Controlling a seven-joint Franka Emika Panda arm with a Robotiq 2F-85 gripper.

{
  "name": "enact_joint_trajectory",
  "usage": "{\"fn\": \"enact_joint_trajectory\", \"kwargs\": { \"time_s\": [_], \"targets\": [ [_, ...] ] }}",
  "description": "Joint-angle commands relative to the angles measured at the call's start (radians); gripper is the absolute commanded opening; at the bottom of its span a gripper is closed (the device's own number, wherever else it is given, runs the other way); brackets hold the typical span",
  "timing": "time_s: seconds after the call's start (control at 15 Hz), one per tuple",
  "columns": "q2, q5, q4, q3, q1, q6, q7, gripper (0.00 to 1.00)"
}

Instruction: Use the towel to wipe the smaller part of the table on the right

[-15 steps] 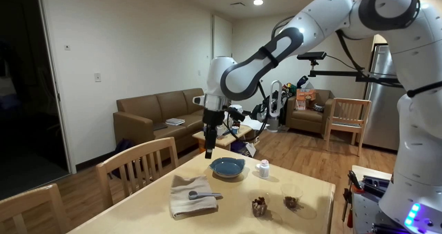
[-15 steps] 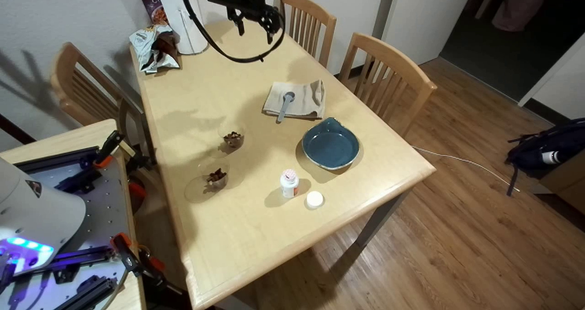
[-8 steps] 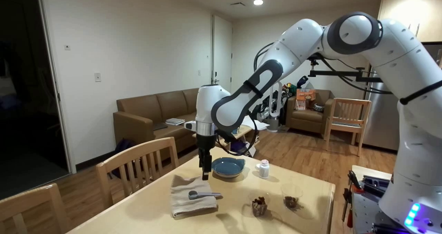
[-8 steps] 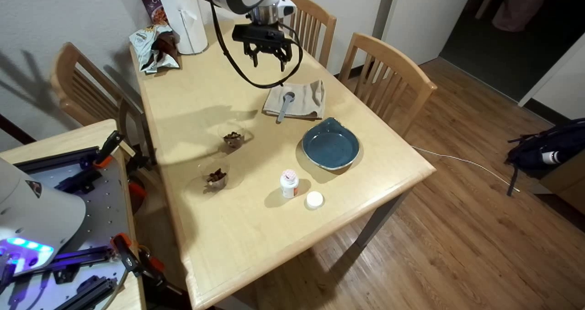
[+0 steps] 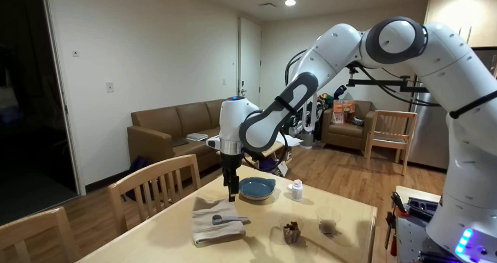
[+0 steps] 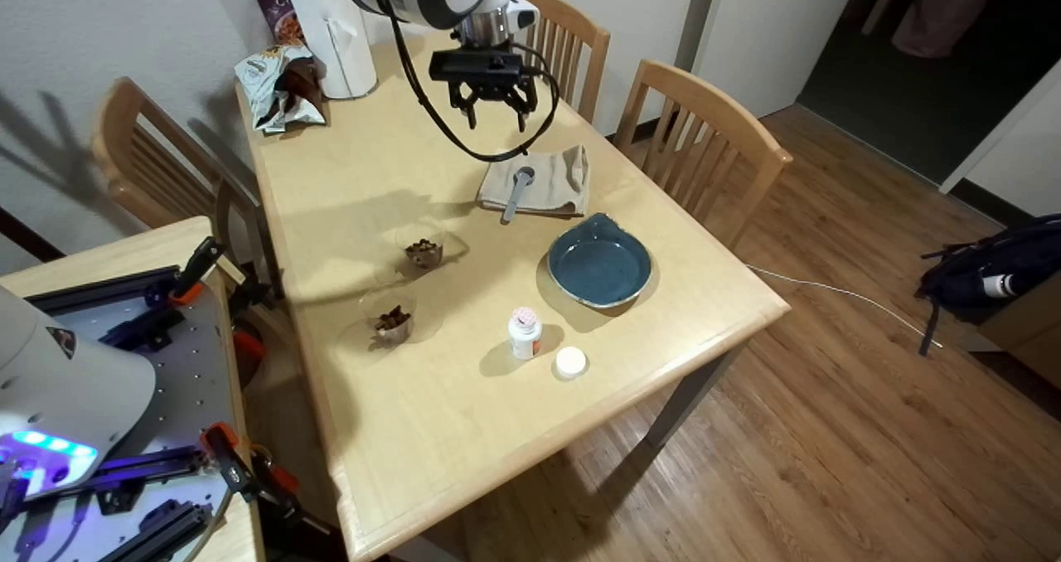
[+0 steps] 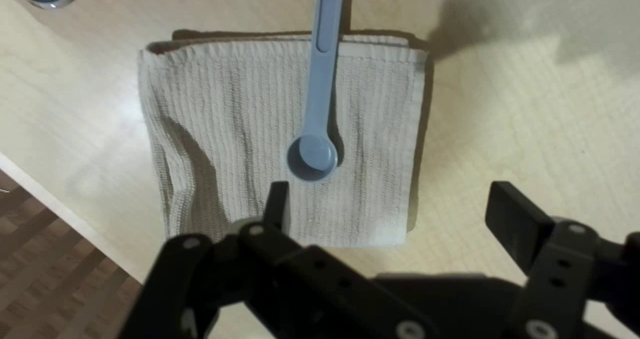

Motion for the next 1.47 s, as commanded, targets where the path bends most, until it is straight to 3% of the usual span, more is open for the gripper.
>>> {"fn": "enact_joint_trajectory", "kwargs": {
  "time_s": [0.0, 0.6, 0.93, 1.0, 1.13, 1.4],
  "targets": [
    [-0.012, -0.065, 0.006, -0.021, 0.015, -0.063, 0.039, 1.0],
    [-0.003, -0.016, 0.047, 0.044, -0.019, -0.282, -0.017, 1.0],
    [0.002, -0.026, 0.04, 0.04, -0.009, -0.256, 0.009, 1.0],
    [-0.145, 0.034, -0.066, 0.076, -0.055, -0.295, -0.021, 1.0],
    [-0.128, 0.019, -0.05, 0.063, -0.074, -0.264, -0.054, 1.0],
    [-0.194, 0.034, -0.065, 0.061, -0.106, -0.335, -0.082, 1.0]
  ]
}}
